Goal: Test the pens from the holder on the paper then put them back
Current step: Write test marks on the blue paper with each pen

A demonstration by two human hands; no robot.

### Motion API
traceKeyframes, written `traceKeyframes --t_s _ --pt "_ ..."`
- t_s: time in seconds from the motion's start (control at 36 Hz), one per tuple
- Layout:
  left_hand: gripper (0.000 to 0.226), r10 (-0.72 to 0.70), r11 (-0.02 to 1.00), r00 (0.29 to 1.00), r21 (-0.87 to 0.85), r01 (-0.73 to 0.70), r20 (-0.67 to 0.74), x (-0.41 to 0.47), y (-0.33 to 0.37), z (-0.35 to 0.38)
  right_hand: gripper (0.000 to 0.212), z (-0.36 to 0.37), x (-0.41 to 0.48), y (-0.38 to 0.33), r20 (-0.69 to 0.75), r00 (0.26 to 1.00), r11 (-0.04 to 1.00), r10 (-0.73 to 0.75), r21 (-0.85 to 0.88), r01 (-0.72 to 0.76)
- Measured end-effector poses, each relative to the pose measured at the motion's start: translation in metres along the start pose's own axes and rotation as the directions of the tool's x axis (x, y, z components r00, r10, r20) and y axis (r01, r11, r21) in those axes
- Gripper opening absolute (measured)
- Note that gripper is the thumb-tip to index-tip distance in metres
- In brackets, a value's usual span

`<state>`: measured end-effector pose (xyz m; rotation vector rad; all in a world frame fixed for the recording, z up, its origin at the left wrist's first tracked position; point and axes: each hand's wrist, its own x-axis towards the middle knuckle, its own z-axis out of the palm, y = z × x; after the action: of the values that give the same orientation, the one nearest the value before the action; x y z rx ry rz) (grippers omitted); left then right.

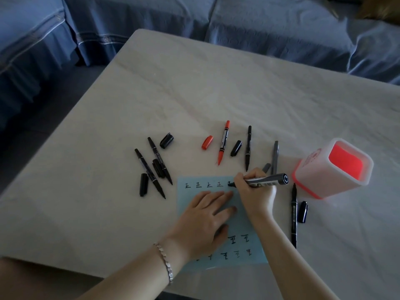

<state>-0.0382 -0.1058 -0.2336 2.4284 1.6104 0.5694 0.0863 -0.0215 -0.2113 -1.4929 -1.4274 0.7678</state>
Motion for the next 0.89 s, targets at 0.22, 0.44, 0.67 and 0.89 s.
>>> traceKeyframes --t_s 0.22,0.44,0.67,0.89 --pt "0.036 0.0 1.0 1.0 -0.008 0.0 0.01 0.0 -0.001 0.0 0.035 0.002 0.0 0.005 -0.029 0.999 1.0 -0.015 -0.022 0.014" --pt "0.037 0.002 1.0 1.0 -0.024 -0.001 0.022 0.001 0.0 -0.001 0.039 0.002 0.0 0.007 -0.117 0.993 1.0 0.02 -0.001 -0.02" --pt "0.036 0.022 1.0 1.0 0.017 -0.022 -0.003 0.001 -0.001 -0.002 0.017 -0.008 0.0 -0.006 -0.062 0.98 0.961 0.189 0.219 -0.171" --pt "0.035 0.061 0.996 0.996 0.068 -0.065 0.059 -0.005 -0.003 -0.013 0.049 -0.022 0.03 -0.035 0.169 0.953 0.967 0.251 -0.086 -0.239"
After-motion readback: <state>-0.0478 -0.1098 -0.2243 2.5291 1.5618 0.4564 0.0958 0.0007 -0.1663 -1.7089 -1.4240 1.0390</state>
